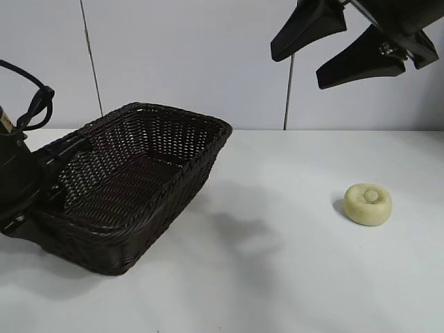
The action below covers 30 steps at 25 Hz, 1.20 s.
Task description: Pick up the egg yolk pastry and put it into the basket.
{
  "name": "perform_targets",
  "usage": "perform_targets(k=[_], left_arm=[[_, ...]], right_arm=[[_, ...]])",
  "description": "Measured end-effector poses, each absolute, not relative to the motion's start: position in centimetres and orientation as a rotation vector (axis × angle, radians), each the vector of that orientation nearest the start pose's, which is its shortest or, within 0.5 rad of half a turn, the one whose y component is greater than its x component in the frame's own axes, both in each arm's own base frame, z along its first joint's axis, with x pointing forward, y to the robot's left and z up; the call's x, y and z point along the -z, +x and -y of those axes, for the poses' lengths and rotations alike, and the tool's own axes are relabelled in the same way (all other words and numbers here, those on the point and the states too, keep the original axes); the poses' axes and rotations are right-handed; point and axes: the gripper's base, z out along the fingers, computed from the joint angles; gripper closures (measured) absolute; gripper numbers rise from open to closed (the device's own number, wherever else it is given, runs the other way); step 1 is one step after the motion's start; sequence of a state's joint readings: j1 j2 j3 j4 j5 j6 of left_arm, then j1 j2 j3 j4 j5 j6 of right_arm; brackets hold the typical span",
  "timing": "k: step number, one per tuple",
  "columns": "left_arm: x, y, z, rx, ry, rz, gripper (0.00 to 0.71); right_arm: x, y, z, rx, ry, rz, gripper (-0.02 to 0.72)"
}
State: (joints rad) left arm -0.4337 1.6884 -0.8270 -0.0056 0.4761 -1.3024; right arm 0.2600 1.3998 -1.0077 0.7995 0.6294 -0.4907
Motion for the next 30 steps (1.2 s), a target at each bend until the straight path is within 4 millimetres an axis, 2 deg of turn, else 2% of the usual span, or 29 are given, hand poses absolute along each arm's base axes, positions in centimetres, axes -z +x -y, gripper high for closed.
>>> perform_targets(k=[8, 12, 20, 25, 30], left_arm=[[-18.7, 26.9, 9.9, 0.384, -1.193, -2.635, 0.610], [-20.3, 27.9, 9.3, 0.461, -1.048, -2.679, 0.610], [-22.6, 30.6, 9.7, 0.514, -0.458, -2.851, 0.611], [-21.9, 33.0, 10.6, 0.483, -0.118, -2.968, 0.611], [-21.8, 35.2, 11.2, 0.464, 0.190, -2.951, 0.611]], right_arm=[[-29.6, 27.5, -11.3, -0.737, -0.287, -2.355, 0.208], [-29.6, 27.5, -11.3, -0.737, -0.287, -2.355, 0.208], [-29.6, 27.5, -11.3, -0.736, -0.291, -2.357, 0.208], [-29.5, 27.4, -11.3, -0.741, -0.296, -2.363, 0.208], [-29.5, 27.3, -11.3, -0.745, -0.300, -2.369, 0.208]])
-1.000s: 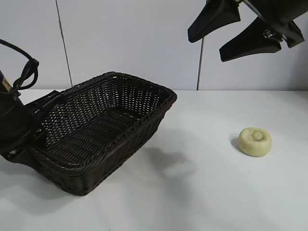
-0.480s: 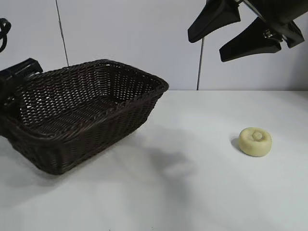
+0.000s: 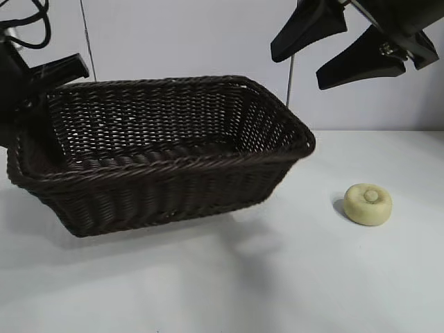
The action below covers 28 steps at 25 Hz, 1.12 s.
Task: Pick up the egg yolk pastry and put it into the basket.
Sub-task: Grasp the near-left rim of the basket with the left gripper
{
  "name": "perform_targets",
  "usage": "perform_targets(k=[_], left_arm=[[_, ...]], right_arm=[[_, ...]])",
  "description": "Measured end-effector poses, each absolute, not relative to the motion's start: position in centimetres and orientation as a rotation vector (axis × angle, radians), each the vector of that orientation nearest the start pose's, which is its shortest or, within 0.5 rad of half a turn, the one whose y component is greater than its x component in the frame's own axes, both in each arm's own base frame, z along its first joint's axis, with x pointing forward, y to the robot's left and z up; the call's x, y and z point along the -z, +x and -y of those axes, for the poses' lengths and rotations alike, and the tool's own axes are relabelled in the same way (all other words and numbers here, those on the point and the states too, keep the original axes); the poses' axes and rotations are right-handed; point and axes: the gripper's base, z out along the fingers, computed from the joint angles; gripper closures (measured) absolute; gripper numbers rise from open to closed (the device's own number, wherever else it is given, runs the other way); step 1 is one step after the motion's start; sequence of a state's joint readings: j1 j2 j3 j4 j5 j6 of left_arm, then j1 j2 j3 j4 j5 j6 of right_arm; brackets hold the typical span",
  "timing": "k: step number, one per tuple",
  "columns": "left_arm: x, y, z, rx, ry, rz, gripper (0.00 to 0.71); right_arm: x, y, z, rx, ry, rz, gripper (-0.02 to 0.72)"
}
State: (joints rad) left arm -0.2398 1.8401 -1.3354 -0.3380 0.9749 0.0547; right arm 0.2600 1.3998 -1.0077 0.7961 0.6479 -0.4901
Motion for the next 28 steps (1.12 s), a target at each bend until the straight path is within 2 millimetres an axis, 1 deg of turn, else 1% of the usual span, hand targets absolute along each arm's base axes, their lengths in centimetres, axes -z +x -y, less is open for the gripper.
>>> perform_targets(k=[3, 8, 10, 15, 24, 28], left_arm=[[-21.9, 35.8, 11.3, 0.460, 0.265, -2.937, 0.611], [-21.7, 36.0, 11.4, 0.458, 0.273, -2.940, 0.611], [-21.4, 36.1, 11.5, 0.469, 0.263, -2.949, 0.611], [-19.8, 36.6, 11.9, 0.519, 0.267, -2.969, 0.611], [-16.5, 37.5, 12.1, 0.521, 0.253, -3.016, 0.611], [-16.0, 37.6, 12.3, 0.544, 0.229, -3.021, 0.611]], right_arm=[[-29.5, 27.3, -11.3, -0.745, -0.300, -2.369, 0.208], [-29.5, 27.3, -11.3, -0.745, -0.300, -2.369, 0.208], [-29.5, 27.3, -11.3, -0.745, -0.300, -2.369, 0.208], [-29.5, 27.3, -11.3, -0.745, -0.300, -2.369, 0.208], [-29.5, 27.3, -11.3, -0.734, -0.309, -2.371, 0.208], [-29.5, 27.3, -11.3, -0.733, -0.310, -2.371, 0.208]])
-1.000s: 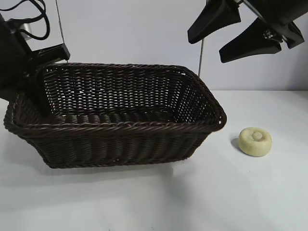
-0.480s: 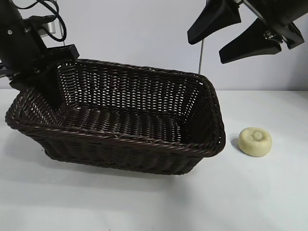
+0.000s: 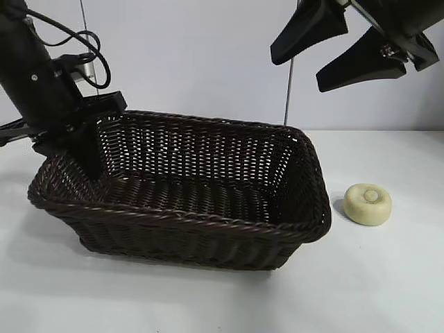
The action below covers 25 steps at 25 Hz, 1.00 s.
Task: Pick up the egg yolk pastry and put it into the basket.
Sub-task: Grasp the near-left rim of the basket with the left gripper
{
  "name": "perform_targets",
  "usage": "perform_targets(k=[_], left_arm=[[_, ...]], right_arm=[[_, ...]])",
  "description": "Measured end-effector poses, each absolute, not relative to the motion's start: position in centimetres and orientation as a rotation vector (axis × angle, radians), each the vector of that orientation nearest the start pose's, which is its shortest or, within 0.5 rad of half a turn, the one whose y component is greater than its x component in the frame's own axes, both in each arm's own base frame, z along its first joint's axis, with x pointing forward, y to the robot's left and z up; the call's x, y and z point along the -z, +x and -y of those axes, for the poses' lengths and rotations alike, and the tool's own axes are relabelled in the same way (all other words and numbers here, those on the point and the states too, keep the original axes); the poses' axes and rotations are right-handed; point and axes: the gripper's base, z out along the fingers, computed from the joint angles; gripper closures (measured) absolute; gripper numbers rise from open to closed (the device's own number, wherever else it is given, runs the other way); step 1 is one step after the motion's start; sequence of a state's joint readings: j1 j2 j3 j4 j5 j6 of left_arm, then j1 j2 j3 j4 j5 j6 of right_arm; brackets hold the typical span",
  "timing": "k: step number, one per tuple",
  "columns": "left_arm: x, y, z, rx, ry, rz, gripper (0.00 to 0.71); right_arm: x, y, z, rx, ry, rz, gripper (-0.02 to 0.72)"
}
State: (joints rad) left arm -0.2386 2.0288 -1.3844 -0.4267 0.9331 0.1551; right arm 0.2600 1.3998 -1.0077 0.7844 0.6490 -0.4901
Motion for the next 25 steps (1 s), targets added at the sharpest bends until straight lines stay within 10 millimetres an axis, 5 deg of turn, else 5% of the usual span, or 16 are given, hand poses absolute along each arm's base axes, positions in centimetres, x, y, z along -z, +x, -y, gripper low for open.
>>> perform_targets(k=[7, 13, 15, 25], left_arm=[[-15.9, 37.7, 12.3, 0.551, 0.221, -3.022, 0.593], [-16.8, 38.1, 12.5, 0.571, 0.238, -3.020, 0.255], [-17.7, 38.4, 12.6, 0.559, 0.276, -3.018, 0.198], [-24.0, 40.7, 12.3, 0.403, 0.443, -2.946, 0.158]], right_arm=[[-29.5, 27.3, -11.3, -0.733, -0.310, -2.371, 0.208], [-29.5, 27.3, -11.3, -0.735, -0.311, -2.373, 0.208], [-29.5, 27.3, -11.3, -0.735, -0.311, -2.373, 0.208], [-29.4, 27.3, -11.3, -0.744, -0.292, -2.380, 0.208]])
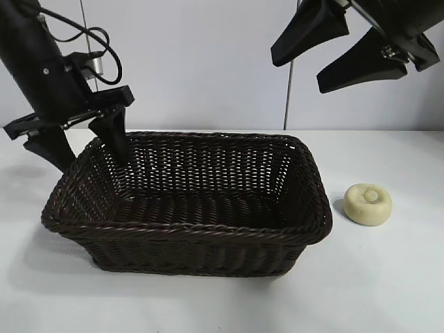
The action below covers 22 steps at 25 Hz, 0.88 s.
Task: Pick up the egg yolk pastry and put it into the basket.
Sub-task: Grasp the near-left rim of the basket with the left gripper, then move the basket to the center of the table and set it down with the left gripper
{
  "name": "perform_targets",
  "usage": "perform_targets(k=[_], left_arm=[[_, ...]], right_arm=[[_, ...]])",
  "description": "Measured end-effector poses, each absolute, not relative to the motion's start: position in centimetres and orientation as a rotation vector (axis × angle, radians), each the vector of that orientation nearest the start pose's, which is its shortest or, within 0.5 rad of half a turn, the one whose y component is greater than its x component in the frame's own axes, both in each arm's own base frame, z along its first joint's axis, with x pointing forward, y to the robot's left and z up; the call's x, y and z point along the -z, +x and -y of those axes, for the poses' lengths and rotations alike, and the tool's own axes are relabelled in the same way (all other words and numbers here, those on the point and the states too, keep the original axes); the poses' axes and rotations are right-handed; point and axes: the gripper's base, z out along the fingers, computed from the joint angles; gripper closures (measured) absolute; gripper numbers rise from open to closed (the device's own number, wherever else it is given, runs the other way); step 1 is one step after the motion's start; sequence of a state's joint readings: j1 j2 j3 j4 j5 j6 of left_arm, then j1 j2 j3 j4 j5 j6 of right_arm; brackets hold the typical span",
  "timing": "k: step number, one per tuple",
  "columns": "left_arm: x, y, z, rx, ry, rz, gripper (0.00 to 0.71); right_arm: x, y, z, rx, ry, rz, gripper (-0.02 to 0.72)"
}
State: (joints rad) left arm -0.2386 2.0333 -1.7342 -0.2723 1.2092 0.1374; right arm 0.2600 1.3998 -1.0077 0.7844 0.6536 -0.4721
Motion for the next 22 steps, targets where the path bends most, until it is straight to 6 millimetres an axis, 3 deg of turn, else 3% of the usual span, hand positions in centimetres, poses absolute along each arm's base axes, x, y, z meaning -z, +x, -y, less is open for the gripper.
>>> perform_targets(k=[7, 10, 18, 22], left_arm=[[-24.4, 41.3, 10.2, 0.089, 0.416, -2.957, 0.158], [-24.4, 41.6, 8.7, 0.066, 0.356, -2.965, 0.158], [-24.4, 42.5, 0.9, -0.012, 0.107, -2.982, 0.158], [-24.4, 42.5, -0.3, -0.006, 0.059, -2.984, 0.163]], right_arm=[[-29.4, 27.3, -11.3, -0.745, -0.292, -2.380, 0.208], [-29.4, 27.3, -11.3, -0.745, -0.292, -2.380, 0.208], [-29.4, 27.3, -11.3, -0.745, -0.292, -2.380, 0.208], [-29.4, 27.3, -11.3, -0.743, -0.292, -2.381, 0.208]])
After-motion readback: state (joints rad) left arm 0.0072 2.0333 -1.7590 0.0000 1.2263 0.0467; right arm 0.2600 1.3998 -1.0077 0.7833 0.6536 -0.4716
